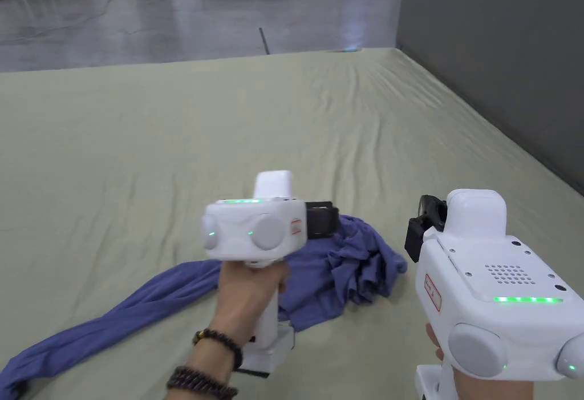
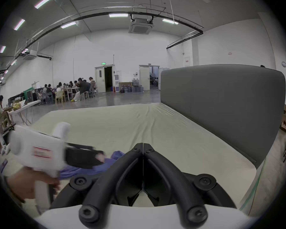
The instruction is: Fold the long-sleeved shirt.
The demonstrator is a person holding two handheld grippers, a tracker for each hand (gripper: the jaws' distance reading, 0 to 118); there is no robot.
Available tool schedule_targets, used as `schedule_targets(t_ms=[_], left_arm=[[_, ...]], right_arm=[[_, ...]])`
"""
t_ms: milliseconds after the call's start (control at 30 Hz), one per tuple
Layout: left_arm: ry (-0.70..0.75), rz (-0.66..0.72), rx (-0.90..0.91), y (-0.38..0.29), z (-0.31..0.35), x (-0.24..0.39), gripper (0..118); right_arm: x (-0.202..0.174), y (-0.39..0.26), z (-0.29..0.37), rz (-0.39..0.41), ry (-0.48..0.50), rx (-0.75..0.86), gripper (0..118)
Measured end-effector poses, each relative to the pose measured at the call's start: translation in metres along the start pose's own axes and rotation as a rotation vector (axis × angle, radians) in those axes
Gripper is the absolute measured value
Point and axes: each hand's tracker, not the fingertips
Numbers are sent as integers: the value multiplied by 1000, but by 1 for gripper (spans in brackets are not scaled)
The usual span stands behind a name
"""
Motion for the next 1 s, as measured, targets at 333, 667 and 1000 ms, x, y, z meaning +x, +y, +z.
schedule_targets(t_ms=[333, 667, 1000], left_arm=[[402, -27, 320, -105, 205, -85, 0], [355, 25, 266, -109, 208, -102, 0], [144, -21, -224, -68, 24, -70, 108]], right_arm=[[-38, -10, 12, 77, 69, 15, 3], [-39, -11, 12, 55, 62, 14, 3], [-20, -20, 1, 45, 29, -45, 3]])
